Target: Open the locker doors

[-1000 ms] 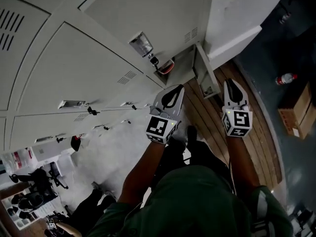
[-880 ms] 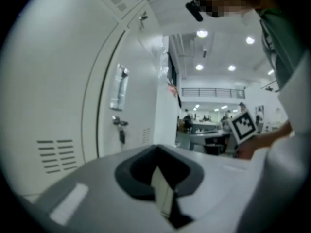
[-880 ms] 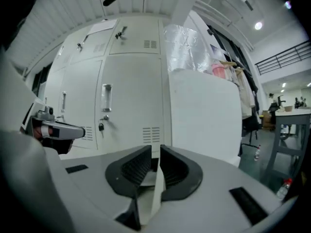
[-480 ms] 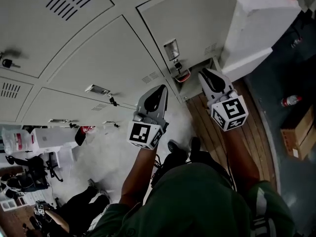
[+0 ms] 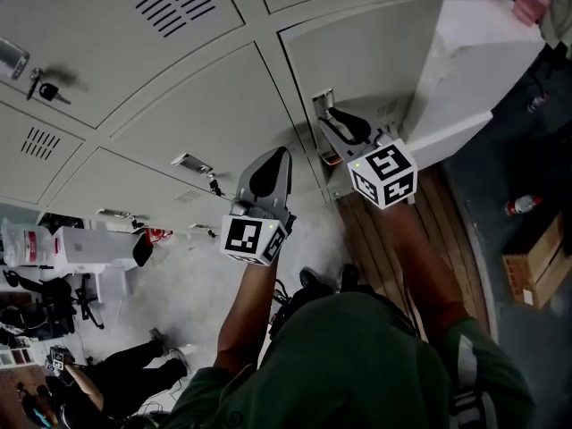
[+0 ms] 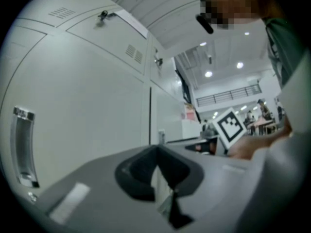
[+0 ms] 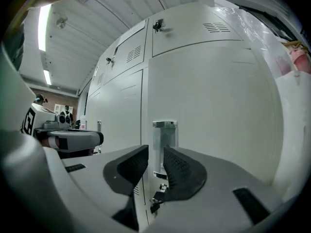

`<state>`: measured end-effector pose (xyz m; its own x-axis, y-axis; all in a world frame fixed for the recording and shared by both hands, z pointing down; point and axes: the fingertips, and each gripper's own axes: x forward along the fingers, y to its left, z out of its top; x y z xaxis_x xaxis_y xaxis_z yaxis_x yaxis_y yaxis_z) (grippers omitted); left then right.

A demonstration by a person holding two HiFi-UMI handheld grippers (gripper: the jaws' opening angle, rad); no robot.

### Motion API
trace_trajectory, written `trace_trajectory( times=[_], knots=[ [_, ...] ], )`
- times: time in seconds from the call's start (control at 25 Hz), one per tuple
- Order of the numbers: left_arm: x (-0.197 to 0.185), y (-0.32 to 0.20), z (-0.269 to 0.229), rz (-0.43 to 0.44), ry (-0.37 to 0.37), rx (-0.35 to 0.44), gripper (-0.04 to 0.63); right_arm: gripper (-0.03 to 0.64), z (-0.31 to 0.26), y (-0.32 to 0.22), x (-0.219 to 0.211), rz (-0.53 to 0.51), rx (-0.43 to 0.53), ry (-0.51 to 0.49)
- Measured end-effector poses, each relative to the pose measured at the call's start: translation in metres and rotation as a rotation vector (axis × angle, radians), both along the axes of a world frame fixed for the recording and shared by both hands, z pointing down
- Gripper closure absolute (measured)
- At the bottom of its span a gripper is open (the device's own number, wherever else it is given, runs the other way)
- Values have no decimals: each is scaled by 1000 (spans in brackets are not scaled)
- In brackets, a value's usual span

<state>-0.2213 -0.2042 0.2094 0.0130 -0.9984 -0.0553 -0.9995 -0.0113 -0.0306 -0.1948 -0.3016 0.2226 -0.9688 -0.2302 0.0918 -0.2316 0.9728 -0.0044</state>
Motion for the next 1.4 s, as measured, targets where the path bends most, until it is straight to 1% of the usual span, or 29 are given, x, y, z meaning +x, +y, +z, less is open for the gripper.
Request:
trace_trajectory(
  times=[0.2,0.4,0.6,0.84,1.08,1.4],
  knots=[
    [-3,-9,-2,0,-9,-2,591,525,1,-5,-17,-3,5,25],
    [-4,-22,2,16,-18,-19,591,526,2,-2,-22,-14,6,47],
    [-1,-37,12,37,-19,-44,591,563,3,1,-10,-3,7,49],
    [14,-55,18,74,-15,-58,591,565,2,15,19,-11,-29,32],
    [44,-65,20,134,-2,-48,595,565,2,27,53,-1,-54,20],
    [93,-64,18,230,9,-32,595,565,3,34,106,90,-81,-12]
  ],
)
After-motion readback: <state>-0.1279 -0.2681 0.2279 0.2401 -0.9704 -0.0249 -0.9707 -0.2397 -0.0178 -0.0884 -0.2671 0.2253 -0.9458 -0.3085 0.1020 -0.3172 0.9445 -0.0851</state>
